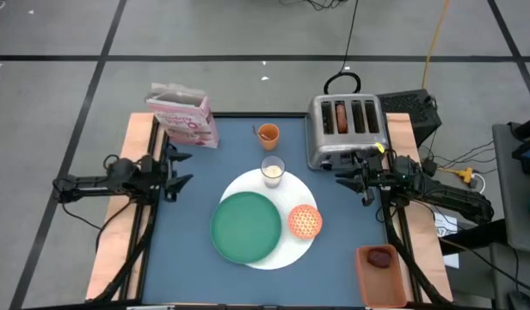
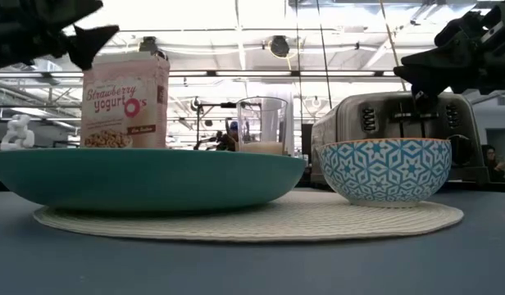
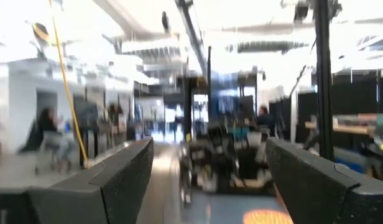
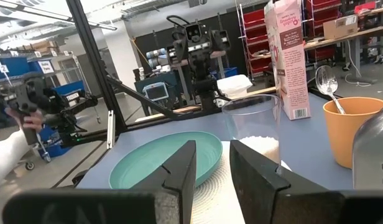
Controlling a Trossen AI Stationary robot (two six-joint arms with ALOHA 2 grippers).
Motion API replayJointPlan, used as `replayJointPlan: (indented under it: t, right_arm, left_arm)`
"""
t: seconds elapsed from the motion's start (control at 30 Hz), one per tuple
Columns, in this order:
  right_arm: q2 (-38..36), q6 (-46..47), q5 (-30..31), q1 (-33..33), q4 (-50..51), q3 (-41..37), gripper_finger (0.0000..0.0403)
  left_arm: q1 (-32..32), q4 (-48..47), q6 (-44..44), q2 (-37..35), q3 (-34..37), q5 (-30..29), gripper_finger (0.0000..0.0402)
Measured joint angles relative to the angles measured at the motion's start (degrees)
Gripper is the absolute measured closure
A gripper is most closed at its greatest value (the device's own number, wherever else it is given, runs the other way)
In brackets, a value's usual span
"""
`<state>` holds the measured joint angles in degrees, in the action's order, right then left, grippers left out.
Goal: Arrange a breakfast setting
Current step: Pour the cereal from the cereal box into the orange bowl
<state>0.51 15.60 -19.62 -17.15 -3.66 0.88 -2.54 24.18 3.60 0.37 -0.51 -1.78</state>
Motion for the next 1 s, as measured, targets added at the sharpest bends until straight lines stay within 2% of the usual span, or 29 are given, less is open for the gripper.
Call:
replayJointPlan:
  t: [0.23, 0.33, 0.47, 0.63, 0.83, 1.0]
  right_arm:
    - [0.00, -0.01, 0.00, 0.00, 0.00, 0.00, 0.0310]
    - [0.00, -0.01, 0.00, -0.01, 0.00, 0.00, 0.0310]
    - [0.00, -1.38, 0.03, 0.00, 0.00, -0.02, 0.0310]
    - [0.00, -1.72, 0.04, 0.00, -0.31, -0.02, 0.0310]
    - [0.00, -1.74, -0.02, -0.01, -1.06, -0.01, 0.0310]
    - [0.00, -1.75, -0.02, -0.02, -1.31, -0.02, 0.0310]
  left_arm:
    - [0.00, 7.54, 2.35, 0.02, -0.02, -0.29, 0.0087]
    - [0.00, 9.44, 2.34, -0.01, -0.22, -6.26, 0.0087]
    - [0.00, 7.40, 2.58, 0.91, -3.32, -14.45, 0.0087]
    - [0.00, -0.21, 3.38, 6.41, -11.69, -16.93, 0.0087]
    - [-0.04, -15.60, 3.19, 17.04, -26.43, -29.63, 0.0087]
    - [-0.05, -30.01, 3.49, 26.25, -39.73, -30.86, 0.0087]
